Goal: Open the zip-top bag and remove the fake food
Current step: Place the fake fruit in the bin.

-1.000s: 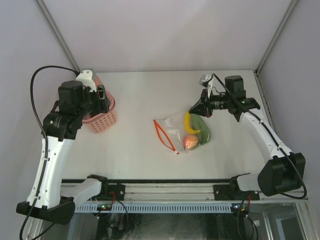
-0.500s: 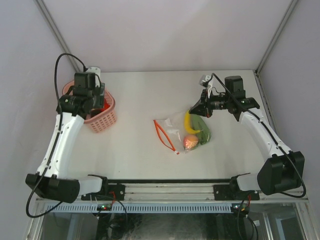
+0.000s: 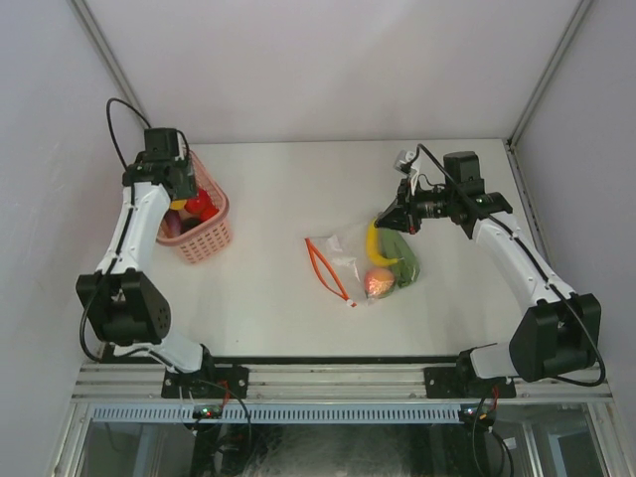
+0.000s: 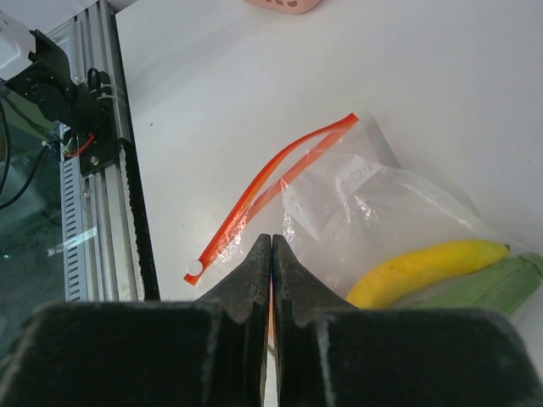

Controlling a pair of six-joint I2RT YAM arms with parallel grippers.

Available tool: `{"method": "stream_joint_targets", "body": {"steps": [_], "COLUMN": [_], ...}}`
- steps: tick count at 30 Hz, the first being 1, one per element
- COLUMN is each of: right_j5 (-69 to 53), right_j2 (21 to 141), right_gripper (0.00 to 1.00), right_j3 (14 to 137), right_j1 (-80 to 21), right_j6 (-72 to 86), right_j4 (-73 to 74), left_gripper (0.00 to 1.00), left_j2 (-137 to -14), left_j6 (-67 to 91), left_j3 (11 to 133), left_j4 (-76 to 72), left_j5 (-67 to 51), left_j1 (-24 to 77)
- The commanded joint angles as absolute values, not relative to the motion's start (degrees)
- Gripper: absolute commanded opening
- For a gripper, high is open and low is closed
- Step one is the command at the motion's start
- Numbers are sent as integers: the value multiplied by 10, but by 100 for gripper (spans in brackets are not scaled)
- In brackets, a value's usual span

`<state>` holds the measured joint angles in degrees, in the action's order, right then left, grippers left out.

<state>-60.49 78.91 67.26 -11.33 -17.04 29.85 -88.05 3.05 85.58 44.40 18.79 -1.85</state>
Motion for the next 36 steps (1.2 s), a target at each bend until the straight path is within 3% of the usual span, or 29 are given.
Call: {"method": "stream_joint_targets", "body": {"steps": [1,8,12,20,23,26,28,31,36], "right_j5": [-600,-589,-585,-579,-578,-578,-578,-580,-584], "right_j2": [786,793,795,797,796,795,794,792,785], "right_gripper": [0,0,0,0,0,0,0,0,2], "right_j3": [674,674,674,674,673,674,674,673,674], "right_j1": [-113,-112,-112,-110,-109,-108,-107,-104,-96], "right_j6": [-182,-184,-185,-188,-188,-189,-188,-188,-186], "right_j4": [292,293,293,294,294,294,294,294,293], "left_gripper": [5,8,22,39,56,82,91,99,100], "left_j2": [-937,-1038,-1069,-1147,-1161,-1170,-1174,-1172,-1145], "left_j6": [72,89,90,90,94,108,119,133,140], "left_j3": [916,982,990,1042,1048,1062,1077,1085,1078], "left_j4": [403,417,398,418,418,428,440,446,450], "left_j5": [194,255,302,316,316,307,294,277,264], "left_j1": [-48,-60,-63,-68,-72,-79,-84,-90,-95]}}
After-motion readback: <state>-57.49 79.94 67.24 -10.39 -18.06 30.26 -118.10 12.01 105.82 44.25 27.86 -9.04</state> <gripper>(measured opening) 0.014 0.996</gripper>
